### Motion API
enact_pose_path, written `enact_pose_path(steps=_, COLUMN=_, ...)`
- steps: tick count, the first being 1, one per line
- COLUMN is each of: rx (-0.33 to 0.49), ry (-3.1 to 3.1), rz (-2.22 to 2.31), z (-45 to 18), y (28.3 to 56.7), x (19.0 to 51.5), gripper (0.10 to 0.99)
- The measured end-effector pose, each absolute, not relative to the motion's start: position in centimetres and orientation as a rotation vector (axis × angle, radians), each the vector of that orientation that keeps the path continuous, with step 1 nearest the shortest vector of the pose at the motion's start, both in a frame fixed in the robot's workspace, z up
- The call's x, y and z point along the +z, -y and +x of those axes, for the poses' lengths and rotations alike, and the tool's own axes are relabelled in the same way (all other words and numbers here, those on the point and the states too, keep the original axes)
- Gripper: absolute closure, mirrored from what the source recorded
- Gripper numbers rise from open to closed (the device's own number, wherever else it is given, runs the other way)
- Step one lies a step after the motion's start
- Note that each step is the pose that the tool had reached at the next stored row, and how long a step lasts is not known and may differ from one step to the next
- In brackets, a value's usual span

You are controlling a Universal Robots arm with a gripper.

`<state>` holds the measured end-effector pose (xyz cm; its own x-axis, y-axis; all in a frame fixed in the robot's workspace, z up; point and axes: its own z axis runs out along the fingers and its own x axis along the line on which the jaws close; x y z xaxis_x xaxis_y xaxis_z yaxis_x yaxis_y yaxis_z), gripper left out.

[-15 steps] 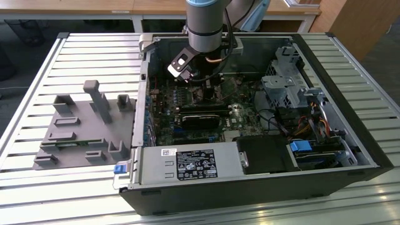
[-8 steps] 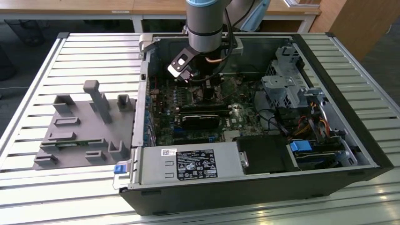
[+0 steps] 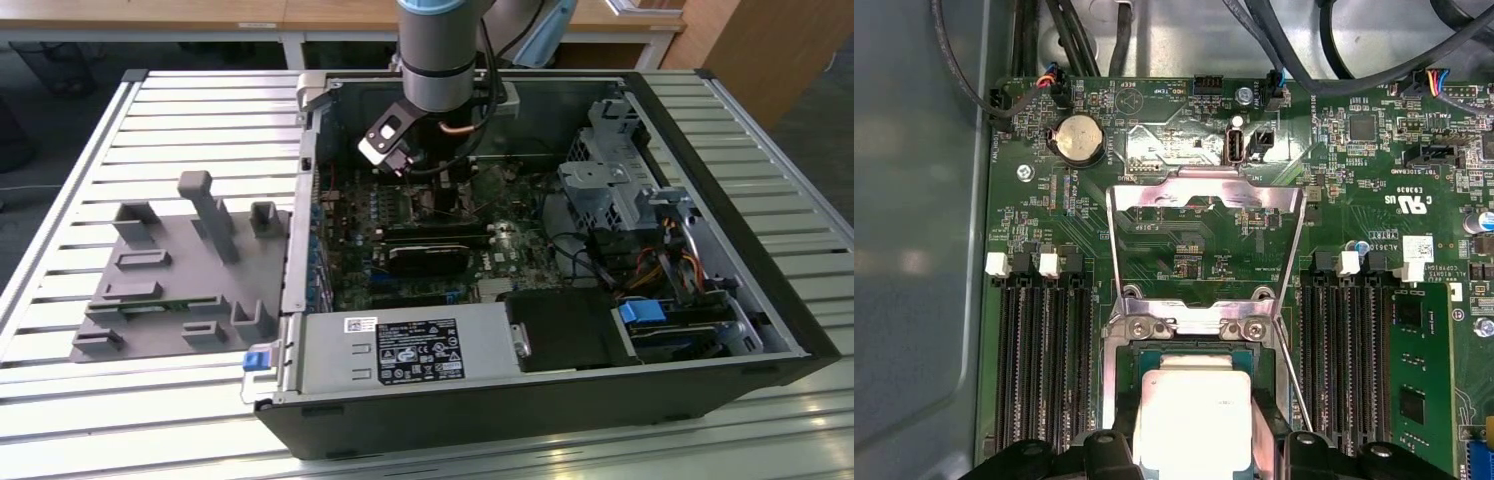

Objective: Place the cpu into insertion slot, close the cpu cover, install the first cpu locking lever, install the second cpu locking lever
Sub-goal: 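Place the cpu into insertion slot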

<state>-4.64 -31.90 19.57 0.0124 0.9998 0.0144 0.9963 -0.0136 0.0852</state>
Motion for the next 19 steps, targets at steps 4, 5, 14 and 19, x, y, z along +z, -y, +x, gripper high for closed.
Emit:
enact_pose_path(steps=4, rx=0.109, ry=-2.170, rz=2.199, z=-4.64, y=31.90, x=19.56, gripper=0.561)
enact_pose_path(steps=5, rx=0.109, ry=-2.170, rz=2.199, z=-4.64, y=31.89, x=19.55, gripper=0.561)
enact_pose_path(steps=14, rx=0.110, ry=-2.170, rz=2.199, z=-4.59, y=31.90, x=19.56, gripper=0.486)
enact_pose_path(steps=19, rx=0.110, ry=-2.170, rz=2.199, z=-4.59, y=31.90, x=19.93, gripper=0.486)
